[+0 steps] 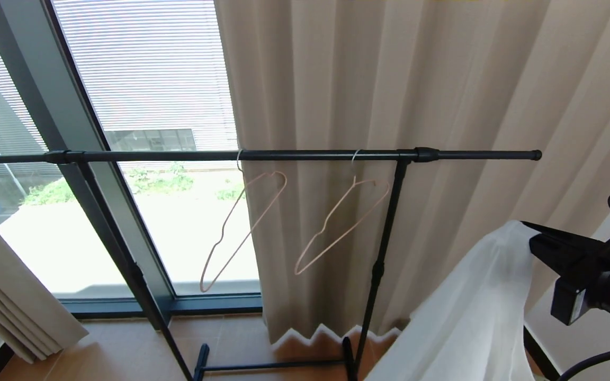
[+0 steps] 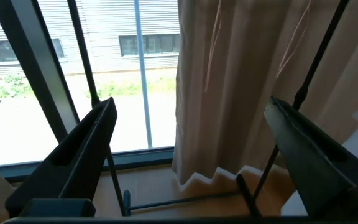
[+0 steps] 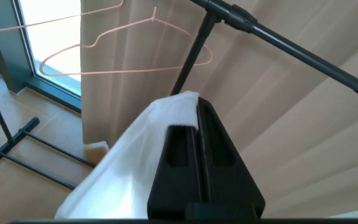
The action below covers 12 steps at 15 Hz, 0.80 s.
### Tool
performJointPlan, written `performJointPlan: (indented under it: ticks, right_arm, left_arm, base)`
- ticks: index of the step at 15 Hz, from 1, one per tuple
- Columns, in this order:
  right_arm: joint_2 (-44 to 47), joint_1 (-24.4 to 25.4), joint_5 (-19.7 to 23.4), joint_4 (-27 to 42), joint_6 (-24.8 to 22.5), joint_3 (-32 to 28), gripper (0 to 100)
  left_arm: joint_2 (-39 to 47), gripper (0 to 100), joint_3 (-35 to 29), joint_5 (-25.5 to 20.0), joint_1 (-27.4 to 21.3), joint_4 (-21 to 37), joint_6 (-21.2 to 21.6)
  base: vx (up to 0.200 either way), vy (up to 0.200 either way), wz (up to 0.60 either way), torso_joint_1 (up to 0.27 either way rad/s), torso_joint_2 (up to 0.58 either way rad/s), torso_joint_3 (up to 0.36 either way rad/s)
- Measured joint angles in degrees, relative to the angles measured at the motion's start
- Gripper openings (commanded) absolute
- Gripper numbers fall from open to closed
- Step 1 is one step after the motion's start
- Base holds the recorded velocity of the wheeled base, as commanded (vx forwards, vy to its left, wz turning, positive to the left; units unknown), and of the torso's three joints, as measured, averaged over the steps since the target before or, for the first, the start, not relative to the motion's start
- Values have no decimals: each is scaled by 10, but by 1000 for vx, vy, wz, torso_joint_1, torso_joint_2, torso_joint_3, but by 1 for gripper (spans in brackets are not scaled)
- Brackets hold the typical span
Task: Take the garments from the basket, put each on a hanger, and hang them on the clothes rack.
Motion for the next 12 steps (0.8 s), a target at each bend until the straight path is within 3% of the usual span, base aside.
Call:
performJointPlan:
  ticks: [3, 4, 10, 12]
  right_arm:
    - [2, 0, 0, 0, 0, 0, 0]
    - [2, 0, 0, 0, 0, 1, 0]
    - [4, -3, 0, 0, 0, 1, 0]
    - [3, -4, 0, 1, 0, 1, 0]
  left_arm:
    - [0, 100, 0, 0, 0, 0, 0]
    - [0, 100, 0, 0, 0, 0, 0]
    - [0, 100, 0, 0, 1, -1, 0]
    - [0, 100, 0, 0, 0, 0, 0]
  base:
    - [0, 200, 0, 1, 4, 4]
    - [-200, 200, 0, -2, 2, 2]
    - [-167, 0, 0, 1, 3, 4]
    - [0, 0, 0, 0, 0, 0]
